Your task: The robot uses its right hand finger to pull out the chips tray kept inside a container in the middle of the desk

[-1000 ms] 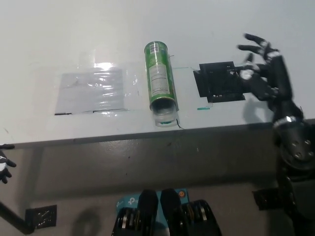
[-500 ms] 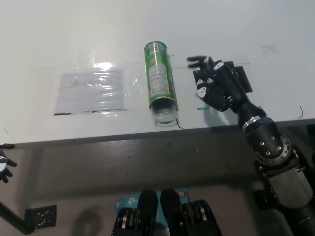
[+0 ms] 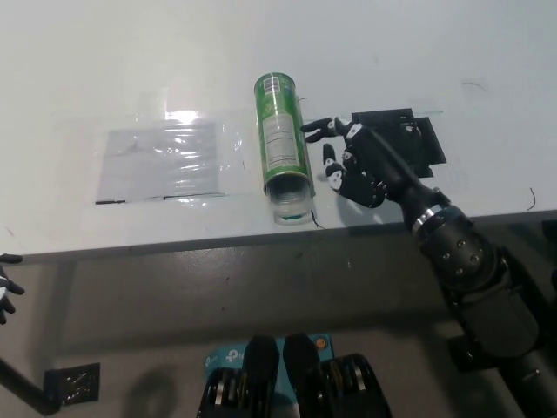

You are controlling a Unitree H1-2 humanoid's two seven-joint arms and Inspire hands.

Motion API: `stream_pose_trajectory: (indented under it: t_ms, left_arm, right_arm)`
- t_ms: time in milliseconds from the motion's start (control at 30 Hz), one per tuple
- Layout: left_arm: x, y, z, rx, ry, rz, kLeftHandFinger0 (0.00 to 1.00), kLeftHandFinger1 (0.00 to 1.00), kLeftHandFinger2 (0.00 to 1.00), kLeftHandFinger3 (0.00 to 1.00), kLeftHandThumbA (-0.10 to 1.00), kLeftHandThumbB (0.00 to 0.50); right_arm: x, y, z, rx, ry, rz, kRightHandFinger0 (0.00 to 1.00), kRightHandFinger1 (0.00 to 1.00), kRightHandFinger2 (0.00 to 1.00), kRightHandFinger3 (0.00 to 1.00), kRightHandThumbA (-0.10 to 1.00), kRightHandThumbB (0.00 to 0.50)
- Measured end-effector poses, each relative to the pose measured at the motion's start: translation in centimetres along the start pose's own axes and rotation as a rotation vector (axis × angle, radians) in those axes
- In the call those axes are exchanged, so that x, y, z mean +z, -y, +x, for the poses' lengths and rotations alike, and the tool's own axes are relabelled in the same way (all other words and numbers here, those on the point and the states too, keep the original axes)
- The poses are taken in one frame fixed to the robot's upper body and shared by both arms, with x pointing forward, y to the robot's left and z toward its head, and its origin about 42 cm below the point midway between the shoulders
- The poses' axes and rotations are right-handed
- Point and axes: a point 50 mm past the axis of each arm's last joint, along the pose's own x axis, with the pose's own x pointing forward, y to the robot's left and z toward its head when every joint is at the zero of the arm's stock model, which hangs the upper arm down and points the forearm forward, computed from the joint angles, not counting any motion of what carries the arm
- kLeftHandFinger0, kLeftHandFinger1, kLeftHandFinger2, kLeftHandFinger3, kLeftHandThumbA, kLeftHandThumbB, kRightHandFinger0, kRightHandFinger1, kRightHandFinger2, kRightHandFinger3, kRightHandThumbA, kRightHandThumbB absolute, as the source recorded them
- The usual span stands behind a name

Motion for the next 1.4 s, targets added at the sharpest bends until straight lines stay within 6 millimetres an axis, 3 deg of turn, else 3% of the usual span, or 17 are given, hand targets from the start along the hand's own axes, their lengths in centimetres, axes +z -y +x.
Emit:
stream_pose_trajectory:
  t_ms: [167,400,667,733,900,967,1267,1400]
  left_arm:
    - [0.1,0.0,0.1,0.001,0.002,-0.001,0.26,0.29,0.38,0.56,0.22,0.000]
    - [0.3,-0.1,0.3,0.002,0.007,-0.001,0.28,0.29,0.36,0.54,0.21,0.000]
    - [0.3,-0.2,0.3,0.000,-0.001,-0.002,0.32,0.32,0.42,0.60,0.24,0.000]
    - [0.4,-0.2,0.3,0.000,0.000,-0.002,0.32,0.33,0.43,0.61,0.25,0.000]
    - [0.5,-0.3,0.5,0.000,0.001,0.001,0.31,0.31,0.40,0.59,0.26,0.000]
    - [0.6,-0.3,0.4,0.000,0.003,0.002,0.29,0.30,0.39,0.58,0.26,0.000]
    - [0.9,-0.5,0.5,0.000,0.008,0.003,0.29,0.31,0.40,0.58,0.26,0.000]
    - [1.0,-0.5,0.5,-0.004,0.014,0.006,0.30,0.32,0.41,0.59,0.28,0.000]
  right_arm:
    - [0.1,-0.8,0.2,0.024,0.030,-0.010,0.00,0.00,0.70,0.74,-0.10,0.258]
    - [1.1,-2.0,0.1,0.046,0.072,-0.019,0.00,0.00,0.65,0.72,-0.10,0.271]
    - [-0.1,-3.5,-1.0,0.071,0.051,-0.011,0.00,0.00,0.63,0.70,-0.10,0.280]
    - [-0.2,-3.5,-1.1,0.070,0.051,-0.014,0.00,0.00,0.69,0.74,-0.10,0.256]
    - [-0.2,-3.6,-1.7,0.073,0.053,-0.023,0.00,0.00,0.70,0.73,-0.10,0.253]
    - [-0.6,-3.6,-2.0,0.075,0.042,-0.029,0.00,0.00,0.71,0.74,-0.10,0.211]
    - [-2.3,-3.1,-2.4,0.073,-0.014,-0.046,0.00,0.02,0.73,0.76,-0.10,0.243]
    - [-2.5,-3.8,-2.4,0.095,-0.022,-0.055,0.00,0.01,0.77,0.78,-0.10,0.213]
